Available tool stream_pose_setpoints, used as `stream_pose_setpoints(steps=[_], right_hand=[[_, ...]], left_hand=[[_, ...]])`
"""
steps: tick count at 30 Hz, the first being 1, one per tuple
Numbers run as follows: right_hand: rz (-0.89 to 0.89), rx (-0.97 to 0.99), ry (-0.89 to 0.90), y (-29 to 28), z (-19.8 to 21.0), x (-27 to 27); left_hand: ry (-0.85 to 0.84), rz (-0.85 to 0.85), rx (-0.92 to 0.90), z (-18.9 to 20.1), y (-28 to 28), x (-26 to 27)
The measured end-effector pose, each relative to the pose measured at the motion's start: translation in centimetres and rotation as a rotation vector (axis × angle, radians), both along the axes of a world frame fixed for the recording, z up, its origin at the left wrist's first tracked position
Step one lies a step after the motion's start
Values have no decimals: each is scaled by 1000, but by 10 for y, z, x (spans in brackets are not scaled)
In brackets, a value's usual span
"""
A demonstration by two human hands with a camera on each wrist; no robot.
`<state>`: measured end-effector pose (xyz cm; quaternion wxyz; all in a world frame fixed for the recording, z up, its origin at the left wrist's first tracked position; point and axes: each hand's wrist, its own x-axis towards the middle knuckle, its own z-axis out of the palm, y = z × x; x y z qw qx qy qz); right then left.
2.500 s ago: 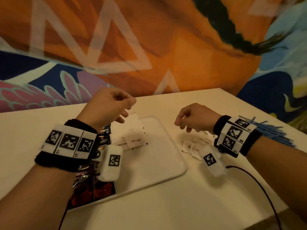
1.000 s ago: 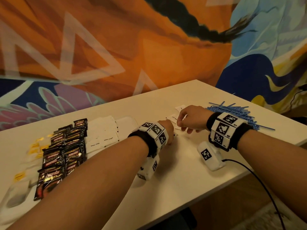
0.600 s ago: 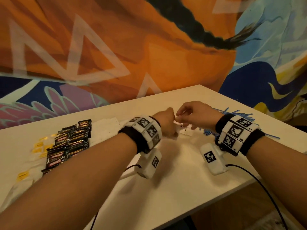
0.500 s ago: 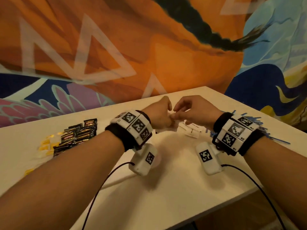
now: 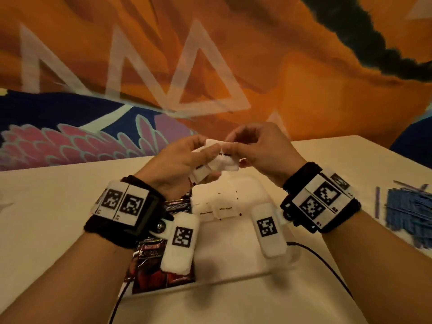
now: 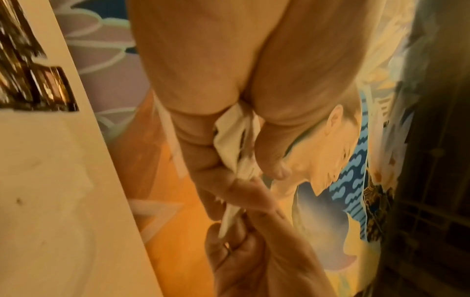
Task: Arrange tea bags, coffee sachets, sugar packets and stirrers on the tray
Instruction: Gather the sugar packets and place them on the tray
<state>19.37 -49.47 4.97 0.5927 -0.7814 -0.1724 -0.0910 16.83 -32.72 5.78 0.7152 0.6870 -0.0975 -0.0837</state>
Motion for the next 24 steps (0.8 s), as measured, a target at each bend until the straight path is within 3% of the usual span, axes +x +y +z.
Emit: stream_pose_setpoints(steps=[6, 10, 14, 19, 22, 24], right_hand=[[-3, 78, -78, 28, -1, 16], [23, 189, -70, 34, -8, 21], [141, 282, 76, 35, -14, 19], [164, 255, 47, 27, -5, 20], [219, 152, -16, 34, -3, 21], [245, 195, 1, 42, -7, 25]], left_hand=[[-52, 85, -128, -7, 35, 10], [-138, 133, -23, -12, 36, 15], [-174, 239, -8, -16, 30, 19], [-327, 362, 236, -11, 46, 22], [-351, 303, 234, -6, 55, 21], [-363, 231, 281, -8, 51, 21]])
